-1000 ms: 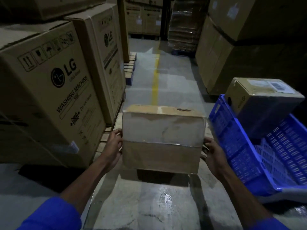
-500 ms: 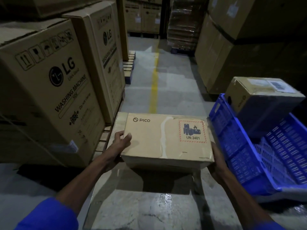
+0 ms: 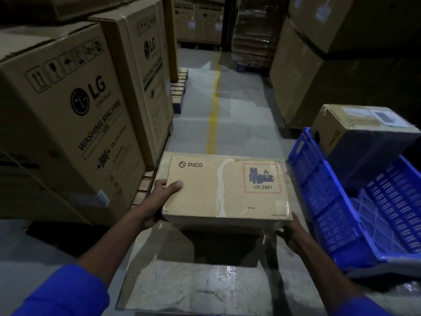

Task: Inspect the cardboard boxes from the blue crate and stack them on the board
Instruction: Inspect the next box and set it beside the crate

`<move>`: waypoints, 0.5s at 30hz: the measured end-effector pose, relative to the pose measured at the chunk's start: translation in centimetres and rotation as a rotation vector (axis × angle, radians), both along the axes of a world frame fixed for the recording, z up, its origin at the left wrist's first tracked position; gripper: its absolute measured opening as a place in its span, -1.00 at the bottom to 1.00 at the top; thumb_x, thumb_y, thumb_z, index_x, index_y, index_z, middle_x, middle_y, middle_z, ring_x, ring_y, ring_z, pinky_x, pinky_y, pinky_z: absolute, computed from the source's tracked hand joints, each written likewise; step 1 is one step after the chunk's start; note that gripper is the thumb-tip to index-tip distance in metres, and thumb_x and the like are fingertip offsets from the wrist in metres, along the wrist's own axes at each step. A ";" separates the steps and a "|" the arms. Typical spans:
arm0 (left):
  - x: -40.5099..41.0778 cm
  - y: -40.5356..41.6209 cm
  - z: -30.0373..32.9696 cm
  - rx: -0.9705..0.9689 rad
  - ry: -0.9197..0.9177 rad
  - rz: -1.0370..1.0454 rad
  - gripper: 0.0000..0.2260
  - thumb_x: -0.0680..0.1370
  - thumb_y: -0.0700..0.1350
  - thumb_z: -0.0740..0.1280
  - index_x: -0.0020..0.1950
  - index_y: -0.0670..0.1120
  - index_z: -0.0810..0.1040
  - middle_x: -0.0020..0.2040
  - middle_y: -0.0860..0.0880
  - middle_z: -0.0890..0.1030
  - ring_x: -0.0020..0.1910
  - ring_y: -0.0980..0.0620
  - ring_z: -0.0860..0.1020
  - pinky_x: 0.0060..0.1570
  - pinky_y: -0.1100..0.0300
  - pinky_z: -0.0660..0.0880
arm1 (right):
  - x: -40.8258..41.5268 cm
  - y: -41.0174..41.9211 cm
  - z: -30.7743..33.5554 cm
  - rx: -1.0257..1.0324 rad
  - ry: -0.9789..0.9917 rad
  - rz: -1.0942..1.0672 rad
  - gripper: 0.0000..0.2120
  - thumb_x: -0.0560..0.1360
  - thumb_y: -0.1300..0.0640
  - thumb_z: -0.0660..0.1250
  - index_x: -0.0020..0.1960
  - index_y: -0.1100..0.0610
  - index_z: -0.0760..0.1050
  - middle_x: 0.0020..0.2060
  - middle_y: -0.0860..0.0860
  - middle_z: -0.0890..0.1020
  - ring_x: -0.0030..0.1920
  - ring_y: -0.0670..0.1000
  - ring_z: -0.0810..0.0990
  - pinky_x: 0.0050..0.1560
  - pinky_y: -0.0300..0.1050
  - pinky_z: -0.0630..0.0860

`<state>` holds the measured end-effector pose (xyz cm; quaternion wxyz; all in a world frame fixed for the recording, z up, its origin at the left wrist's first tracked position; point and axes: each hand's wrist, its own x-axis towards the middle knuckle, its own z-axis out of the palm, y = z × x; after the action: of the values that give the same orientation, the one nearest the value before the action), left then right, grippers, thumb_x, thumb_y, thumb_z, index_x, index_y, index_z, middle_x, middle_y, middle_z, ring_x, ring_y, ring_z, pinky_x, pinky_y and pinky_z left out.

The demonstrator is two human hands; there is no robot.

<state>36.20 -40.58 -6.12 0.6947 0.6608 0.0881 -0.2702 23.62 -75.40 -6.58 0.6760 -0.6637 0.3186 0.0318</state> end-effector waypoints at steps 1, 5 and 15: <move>0.1 0.4 -0.1 -0.005 0.007 0.005 -0.02 0.11 0.37 0.64 0.40 0.08 0.32 0.29 -0.11 0.62 0.21 -0.19 0.65 0.02 -0.39 0.60 | -0.2 0.2 -0.2 0.025 0.028 0.017 -0.86 0.65 0.24 0.25 0.13 0.09 0.55 0.14 0.20 0.65 0.09 0.17 0.62 0.20 0.17 0.54; 0.3 1.5 -0.3 -0.039 0.031 0.042 -0.17 0.24 0.33 0.61 0.39 0.10 0.37 0.29 -0.13 0.62 0.22 -0.24 0.63 0.04 -0.49 0.54 | -0.7 0.9 0.2 0.117 0.067 0.051 -0.80 0.65 0.08 0.28 0.25 0.06 0.55 0.22 0.19 0.64 0.27 0.26 0.57 0.42 0.35 0.43; 0.6 1.3 -1.1 0.416 -0.399 -0.066 -0.49 0.71 0.18 0.09 0.65 0.08 0.17 0.55 -0.10 0.33 0.37 -0.04 0.40 0.19 0.06 0.44 | 1.1 -1.4 4.3 0.471 -0.175 -0.059 -0.60 0.62 -0.09 0.34 0.36 0.12 0.54 0.16 0.20 0.72 0.06 0.16 0.74 -0.04 0.09 0.69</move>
<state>36.77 -39.26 -7.26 0.5388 0.8316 -0.0185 -0.1333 24.72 -76.78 -2.28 0.8377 -0.4786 0.2617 0.0278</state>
